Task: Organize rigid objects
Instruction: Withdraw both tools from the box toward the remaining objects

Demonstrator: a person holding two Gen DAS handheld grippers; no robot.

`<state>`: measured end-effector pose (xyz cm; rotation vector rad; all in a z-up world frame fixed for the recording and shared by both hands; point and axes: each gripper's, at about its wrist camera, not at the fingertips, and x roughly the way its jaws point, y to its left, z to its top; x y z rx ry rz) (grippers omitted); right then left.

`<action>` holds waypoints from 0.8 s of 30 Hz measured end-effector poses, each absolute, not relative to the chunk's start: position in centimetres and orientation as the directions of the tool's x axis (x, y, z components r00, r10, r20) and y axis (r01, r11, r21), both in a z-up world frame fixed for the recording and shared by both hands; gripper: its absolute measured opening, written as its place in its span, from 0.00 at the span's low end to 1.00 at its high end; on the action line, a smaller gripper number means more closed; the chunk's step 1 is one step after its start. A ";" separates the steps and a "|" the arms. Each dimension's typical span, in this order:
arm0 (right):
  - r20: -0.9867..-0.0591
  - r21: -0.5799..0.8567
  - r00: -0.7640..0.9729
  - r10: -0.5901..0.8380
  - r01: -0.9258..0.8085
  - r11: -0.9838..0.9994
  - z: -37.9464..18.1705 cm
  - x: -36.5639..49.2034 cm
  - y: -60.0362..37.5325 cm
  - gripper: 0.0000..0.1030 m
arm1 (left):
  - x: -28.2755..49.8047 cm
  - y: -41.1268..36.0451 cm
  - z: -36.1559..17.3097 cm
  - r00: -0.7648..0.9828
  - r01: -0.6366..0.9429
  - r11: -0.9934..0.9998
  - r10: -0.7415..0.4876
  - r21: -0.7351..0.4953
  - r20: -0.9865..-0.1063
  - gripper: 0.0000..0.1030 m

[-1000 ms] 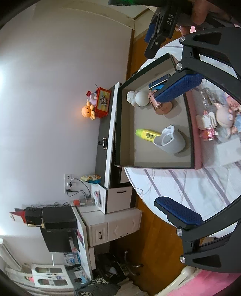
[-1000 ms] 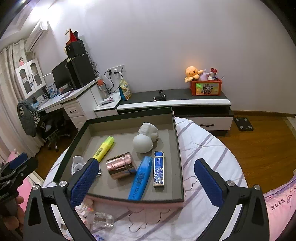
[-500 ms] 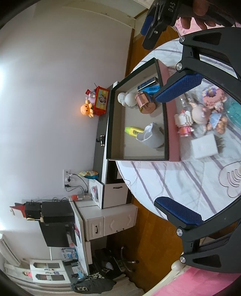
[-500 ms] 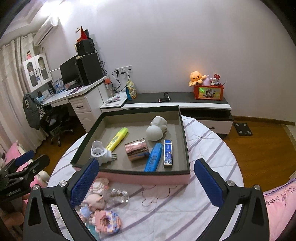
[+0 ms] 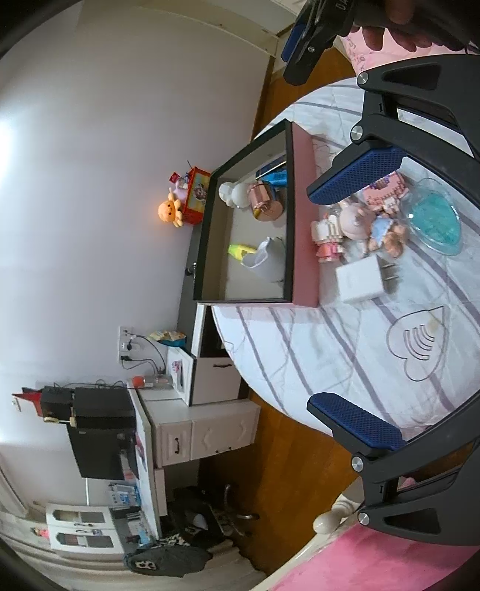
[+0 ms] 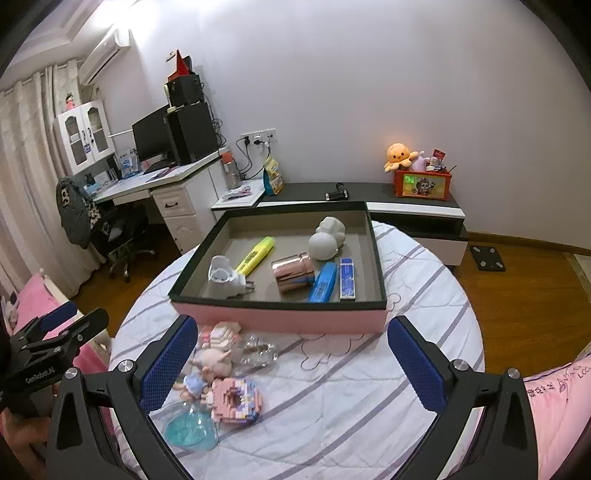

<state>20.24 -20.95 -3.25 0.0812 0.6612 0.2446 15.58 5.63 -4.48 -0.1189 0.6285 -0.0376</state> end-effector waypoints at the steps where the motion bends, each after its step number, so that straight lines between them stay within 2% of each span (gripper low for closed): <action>1: -0.601 0.152 0.758 0.253 -0.203 0.967 -3.4 20.1 -20.8 1.00 | 15.4 5.6 -4.7 0.806 -0.002 0.993 -0.070 -0.121 -0.588 1.00; 10: -0.651 0.147 0.709 0.270 -0.231 0.962 -5.5 19.3 -20.2 1.00 | 14.3 5.0 -6.4 0.781 0.020 0.992 -0.091 -0.121 -0.618 1.00; 24: -0.733 0.168 0.624 0.270 -0.219 0.961 -9.4 19.9 -21.1 1.00 | 13.2 0.7 -11.8 0.663 0.126 0.983 -0.182 -0.131 -0.726 1.00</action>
